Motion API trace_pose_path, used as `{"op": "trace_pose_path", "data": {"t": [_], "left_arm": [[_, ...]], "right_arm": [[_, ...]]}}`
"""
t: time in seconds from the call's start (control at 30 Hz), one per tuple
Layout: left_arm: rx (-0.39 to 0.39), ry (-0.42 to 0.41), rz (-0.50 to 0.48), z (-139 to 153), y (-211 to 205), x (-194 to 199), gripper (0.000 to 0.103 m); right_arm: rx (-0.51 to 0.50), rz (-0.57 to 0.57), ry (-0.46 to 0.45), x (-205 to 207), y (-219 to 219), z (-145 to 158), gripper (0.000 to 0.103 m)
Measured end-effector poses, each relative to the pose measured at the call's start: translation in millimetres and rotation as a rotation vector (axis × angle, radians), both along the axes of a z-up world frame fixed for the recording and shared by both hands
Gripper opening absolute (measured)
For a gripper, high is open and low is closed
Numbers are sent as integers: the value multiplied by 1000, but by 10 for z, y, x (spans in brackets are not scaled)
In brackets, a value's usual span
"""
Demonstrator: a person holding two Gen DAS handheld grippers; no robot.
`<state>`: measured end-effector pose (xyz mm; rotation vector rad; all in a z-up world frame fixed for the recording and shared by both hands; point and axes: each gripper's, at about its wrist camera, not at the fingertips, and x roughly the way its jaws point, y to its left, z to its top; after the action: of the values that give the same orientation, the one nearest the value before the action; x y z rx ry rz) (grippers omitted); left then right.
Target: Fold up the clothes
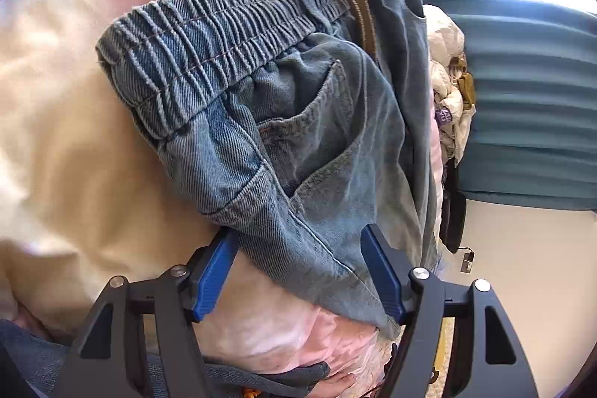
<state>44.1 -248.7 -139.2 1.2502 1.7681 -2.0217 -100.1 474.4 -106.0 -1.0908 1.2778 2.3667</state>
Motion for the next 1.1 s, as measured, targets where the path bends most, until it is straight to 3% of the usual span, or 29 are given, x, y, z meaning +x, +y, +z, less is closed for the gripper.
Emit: {"op": "trace_pose_path", "data": {"t": [0.2,0.53,0.63,0.77,0.9,1.0,1.1], "left_arm": [[-46,7,-51,1,2,-149,68],[-46,90,26,43,-48,-10,24],[-53,116,35,73,-58,5,20],[-50,108,35,42,-81,-28,20],[-34,95,38,-9,-96,-89,20],[4,103,51,-61,-106,-111,28],[48,127,68,-97,-127,-139,41]], "right_arm": [[-27,-24,3,32,55,-32,35],[-126,-65,70,318,263,-56,35],[-97,-52,82,288,379,-20,35],[-34,-29,66,132,656,-85,36],[-120,-73,46,-64,1067,-374,38],[-219,-141,47,-183,1413,-625,42],[-256,-200,61,-297,1618,-771,44]]}}
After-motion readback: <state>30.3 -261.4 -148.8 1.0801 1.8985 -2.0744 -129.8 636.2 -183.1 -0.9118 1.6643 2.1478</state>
